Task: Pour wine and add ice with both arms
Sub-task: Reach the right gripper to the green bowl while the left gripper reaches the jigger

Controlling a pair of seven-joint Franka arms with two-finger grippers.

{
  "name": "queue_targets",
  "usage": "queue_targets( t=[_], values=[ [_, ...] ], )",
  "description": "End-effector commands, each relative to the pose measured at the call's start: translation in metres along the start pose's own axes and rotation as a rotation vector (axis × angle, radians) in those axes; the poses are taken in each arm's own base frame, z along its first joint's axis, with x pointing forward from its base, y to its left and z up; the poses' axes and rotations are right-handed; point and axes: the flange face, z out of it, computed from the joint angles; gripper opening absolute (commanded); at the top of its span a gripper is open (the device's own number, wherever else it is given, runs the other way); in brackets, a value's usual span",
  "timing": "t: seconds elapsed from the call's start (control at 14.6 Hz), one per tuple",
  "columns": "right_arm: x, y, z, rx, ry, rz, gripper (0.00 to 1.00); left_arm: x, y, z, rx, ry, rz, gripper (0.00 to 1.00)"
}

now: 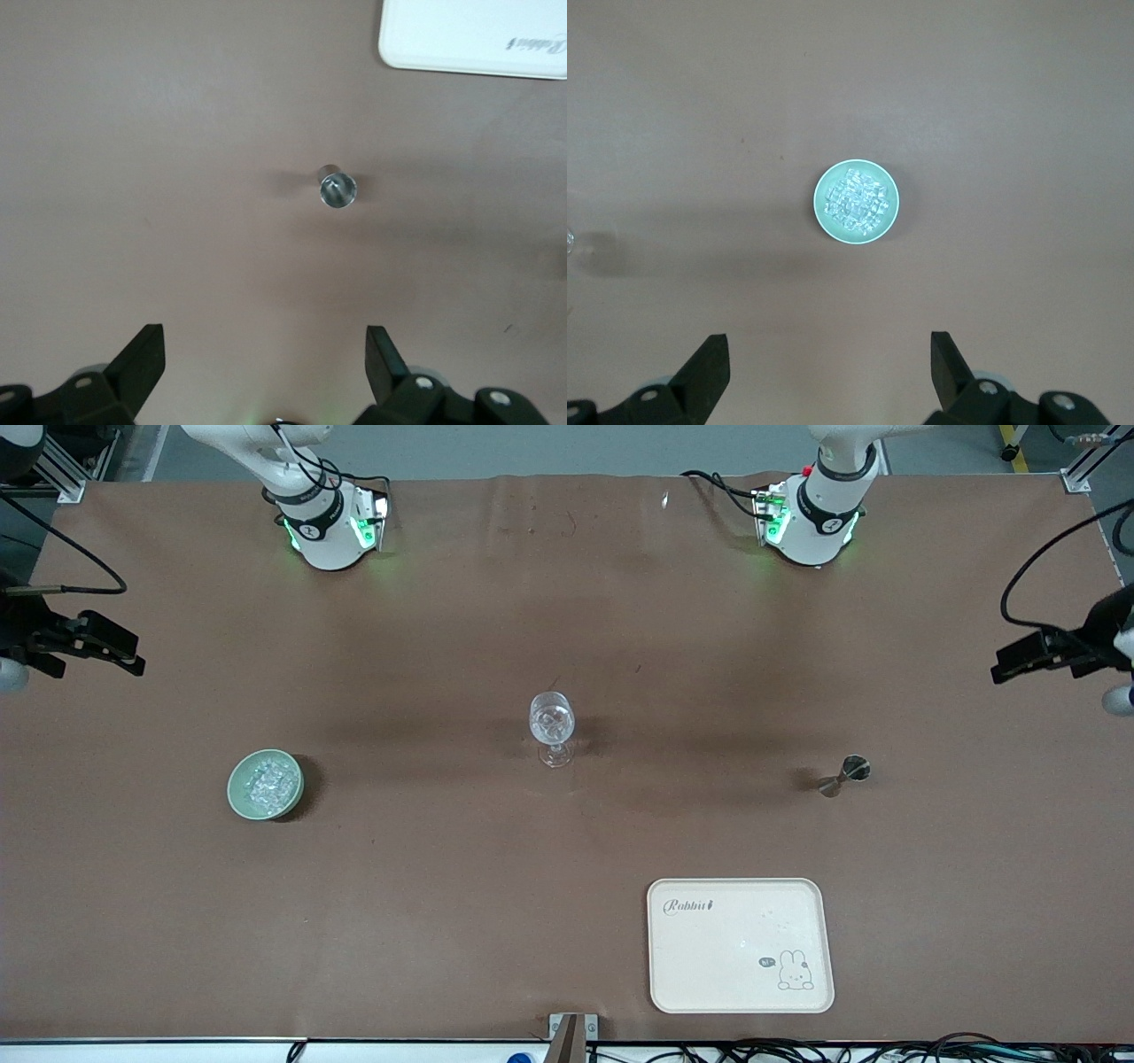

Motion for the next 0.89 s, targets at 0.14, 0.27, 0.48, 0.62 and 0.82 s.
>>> queue_targets(
  t=[0.14, 0.27, 0.48, 0.62, 0.82],
  values=[
    [-0.001, -0.009, 0.007, 0.024, 0.017, -0.016, 1.0, 0.051, -0.066, 0.084, -0.221, -0.134, -0.228, 1.0],
    [0.0, -0.013, 0.01, 0.024, 0.014, -0.016, 1.0, 0.066, -0.078, 0.117, -0.24, -0.17, -0.317, 1.0],
    [0.004, -0.011, 0.024, 0.024, 0.014, -0.013, 0.99, 0.083, -0.093, 0.176, -0.351, -0.296, -0.516, 1.0],
    [0.007, -0.008, 0.064, 0.023, 0.02, -0.007, 0.99, 0.092, -0.097, 0.216, -0.394, -0.372, -0.582, 1.0],
    [0.019, -0.005, 0.119, 0.022, 0.002, 0.001, 0.99, 0.102, -0.118, 0.275, -0.501, -0.464, -0.729, 1.0]
  ],
)
